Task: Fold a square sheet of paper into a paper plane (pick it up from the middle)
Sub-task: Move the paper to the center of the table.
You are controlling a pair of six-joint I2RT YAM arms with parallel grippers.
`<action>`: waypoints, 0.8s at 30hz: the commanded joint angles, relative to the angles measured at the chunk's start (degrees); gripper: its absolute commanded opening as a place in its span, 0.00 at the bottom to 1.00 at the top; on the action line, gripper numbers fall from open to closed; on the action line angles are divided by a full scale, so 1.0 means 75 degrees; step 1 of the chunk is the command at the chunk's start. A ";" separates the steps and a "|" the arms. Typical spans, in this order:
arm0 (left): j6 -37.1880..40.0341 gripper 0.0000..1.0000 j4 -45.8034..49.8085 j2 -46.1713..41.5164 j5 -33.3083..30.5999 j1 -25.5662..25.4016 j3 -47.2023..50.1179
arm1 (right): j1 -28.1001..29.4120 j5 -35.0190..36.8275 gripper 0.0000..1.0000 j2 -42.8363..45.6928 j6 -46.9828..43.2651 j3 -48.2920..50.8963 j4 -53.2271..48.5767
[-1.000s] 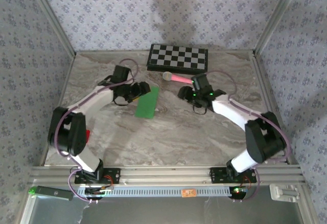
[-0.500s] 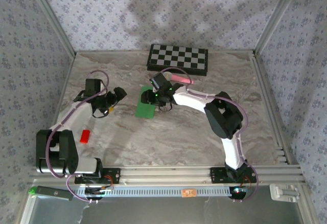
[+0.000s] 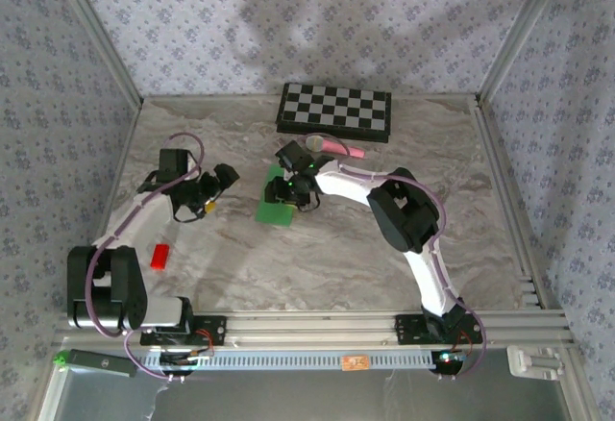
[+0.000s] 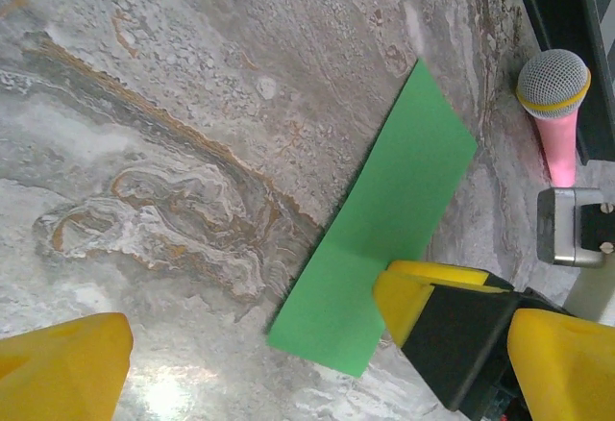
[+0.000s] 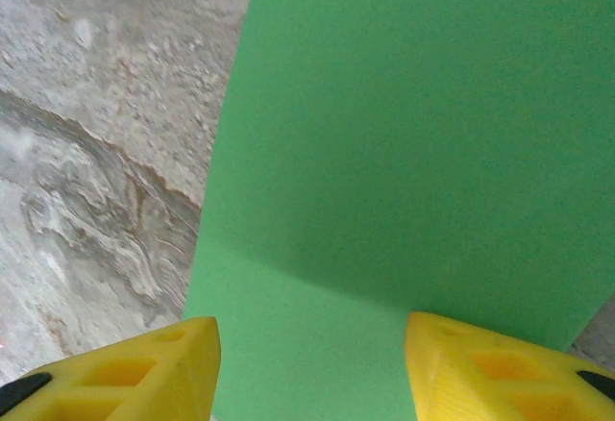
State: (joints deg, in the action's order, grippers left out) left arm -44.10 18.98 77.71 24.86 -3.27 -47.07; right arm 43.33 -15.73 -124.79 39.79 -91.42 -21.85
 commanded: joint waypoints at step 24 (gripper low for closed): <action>-0.1042 0.96 -0.1041 0.1169 0.0962 -0.2190 0.0145 | -0.0726 0.0227 0.44 0.2292 0.0424 0.3013 0.0949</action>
State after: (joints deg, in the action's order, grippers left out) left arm -48.84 13.39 86.21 30.87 -18.63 -46.94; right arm 38.11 -15.22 -106.94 34.83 -70.43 -17.30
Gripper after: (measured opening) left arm 0.960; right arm 0.448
